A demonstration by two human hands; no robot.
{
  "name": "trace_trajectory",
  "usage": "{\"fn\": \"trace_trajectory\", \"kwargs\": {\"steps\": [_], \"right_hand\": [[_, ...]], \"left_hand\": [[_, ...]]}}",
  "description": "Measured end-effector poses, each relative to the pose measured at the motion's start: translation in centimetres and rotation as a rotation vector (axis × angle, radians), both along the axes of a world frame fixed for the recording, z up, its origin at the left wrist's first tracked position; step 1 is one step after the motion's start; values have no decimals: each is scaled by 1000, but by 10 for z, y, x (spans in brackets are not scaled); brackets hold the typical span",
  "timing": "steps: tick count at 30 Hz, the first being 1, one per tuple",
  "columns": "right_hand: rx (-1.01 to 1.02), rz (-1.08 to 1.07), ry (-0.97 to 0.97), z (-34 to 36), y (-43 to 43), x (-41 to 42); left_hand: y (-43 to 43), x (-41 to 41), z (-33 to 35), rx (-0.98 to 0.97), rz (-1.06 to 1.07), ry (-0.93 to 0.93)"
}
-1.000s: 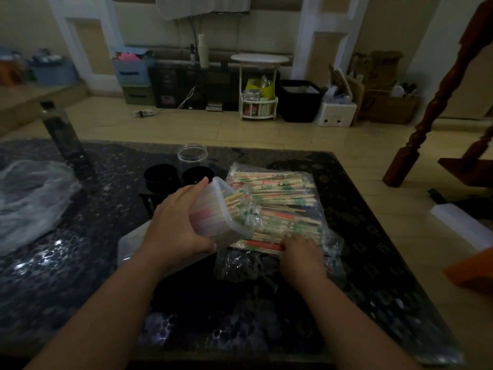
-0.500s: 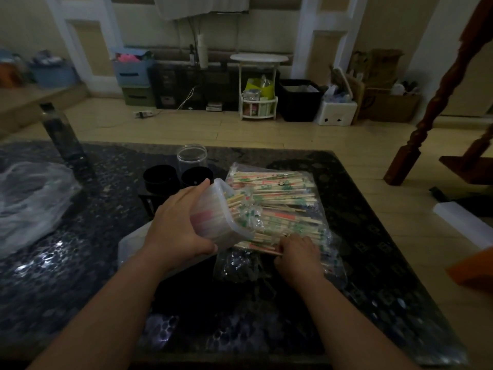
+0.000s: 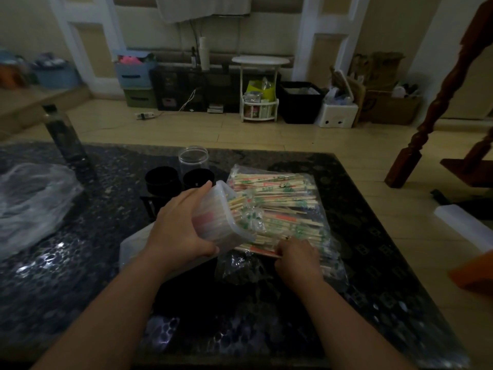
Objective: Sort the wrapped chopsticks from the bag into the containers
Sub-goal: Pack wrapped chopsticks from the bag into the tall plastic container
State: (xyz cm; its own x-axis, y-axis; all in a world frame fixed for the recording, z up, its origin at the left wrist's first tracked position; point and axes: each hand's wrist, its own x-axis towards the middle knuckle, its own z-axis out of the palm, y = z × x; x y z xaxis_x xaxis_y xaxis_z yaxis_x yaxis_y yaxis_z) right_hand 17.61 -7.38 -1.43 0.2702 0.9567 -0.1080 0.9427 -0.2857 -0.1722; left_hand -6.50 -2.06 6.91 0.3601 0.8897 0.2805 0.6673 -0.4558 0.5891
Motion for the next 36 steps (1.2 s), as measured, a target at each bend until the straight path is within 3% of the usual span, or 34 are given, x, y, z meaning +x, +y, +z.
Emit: {"fn": "trace_trajectory", "kwargs": {"steps": [17, 30, 33, 36], "right_hand": [[90, 89, 59, 24, -5, -9], [-174, 287, 33, 77, -19, 3], [-28, 268, 73, 93, -24, 9], [199, 289, -76, 107, -28, 9]], "left_hand": [[1, 0, 1, 7, 2, 7], [1, -1, 5, 1, 19, -34], [1, -1, 4, 9, 17, -29], [1, -1, 1, 1, 13, -16]]}}
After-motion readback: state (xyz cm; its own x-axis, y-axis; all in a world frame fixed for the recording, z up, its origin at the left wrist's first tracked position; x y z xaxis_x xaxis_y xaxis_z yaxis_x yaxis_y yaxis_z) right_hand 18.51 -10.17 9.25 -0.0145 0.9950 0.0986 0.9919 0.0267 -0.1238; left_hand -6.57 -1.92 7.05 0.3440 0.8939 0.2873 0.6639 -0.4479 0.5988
